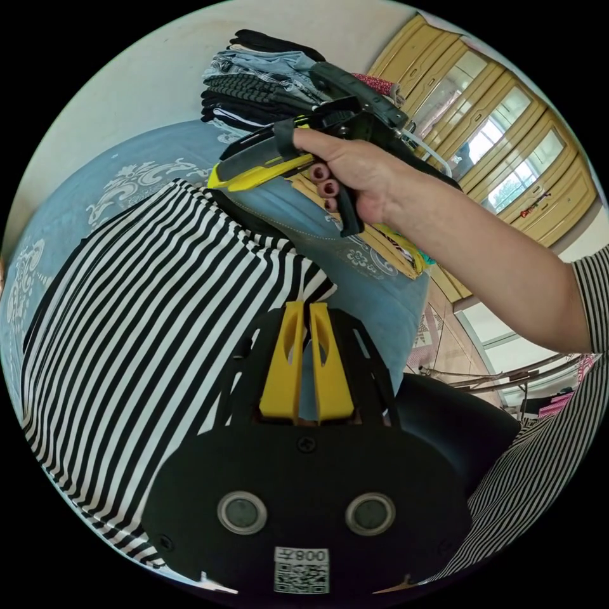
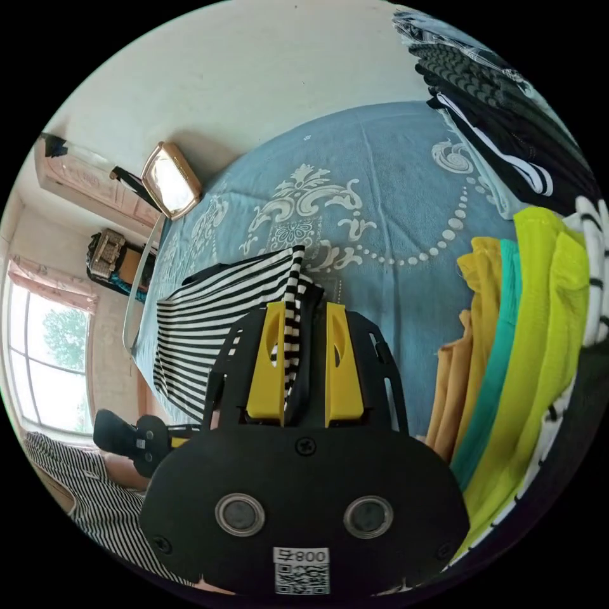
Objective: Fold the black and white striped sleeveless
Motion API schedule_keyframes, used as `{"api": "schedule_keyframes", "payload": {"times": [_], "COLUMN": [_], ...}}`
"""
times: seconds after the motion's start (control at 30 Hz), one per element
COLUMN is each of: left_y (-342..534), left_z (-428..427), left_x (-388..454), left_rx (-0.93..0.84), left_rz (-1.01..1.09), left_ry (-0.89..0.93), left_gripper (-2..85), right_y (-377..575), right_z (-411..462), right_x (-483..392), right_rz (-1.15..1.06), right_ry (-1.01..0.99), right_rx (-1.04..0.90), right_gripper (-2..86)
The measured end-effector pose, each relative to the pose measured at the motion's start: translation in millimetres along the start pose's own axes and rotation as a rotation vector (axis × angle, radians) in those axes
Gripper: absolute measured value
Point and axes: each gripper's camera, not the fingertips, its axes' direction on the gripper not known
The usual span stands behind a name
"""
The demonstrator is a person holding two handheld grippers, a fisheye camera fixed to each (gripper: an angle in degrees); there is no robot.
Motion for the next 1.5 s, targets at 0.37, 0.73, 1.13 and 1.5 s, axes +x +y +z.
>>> {"api": "schedule_keyframes", "payload": {"times": [0.37,0.73,1.13,1.5], "left_y": [1.2,0.6,66.6,194.5], "left_z": [-3.2,-61.0,-247.9,-422.7], "left_x": [3.6,1.4,-55.8,-116.4], "left_rx": [0.009,0.048,0.3,0.498], "left_rz": [-0.008,-0.04,-0.294,-0.663], "left_ry": [0.009,0.016,0.124,0.169], "left_gripper": [1.7,1.7,1.6,1.5], "right_y": [-37.6,-73.0,-110.9,-154.5], "right_z": [13.3,6.2,-34.3,11.3], "right_x": [-24.5,-60.3,-183.6,-363.9], "right_rz": [0.039,0.031,-0.091,-0.267], "right_ry": [-0.008,-0.062,-0.376,-0.497], "right_rx": [-0.035,-0.065,0.05,-0.05], "right_gripper": [9.4,2.5,1.9,2.0]}}
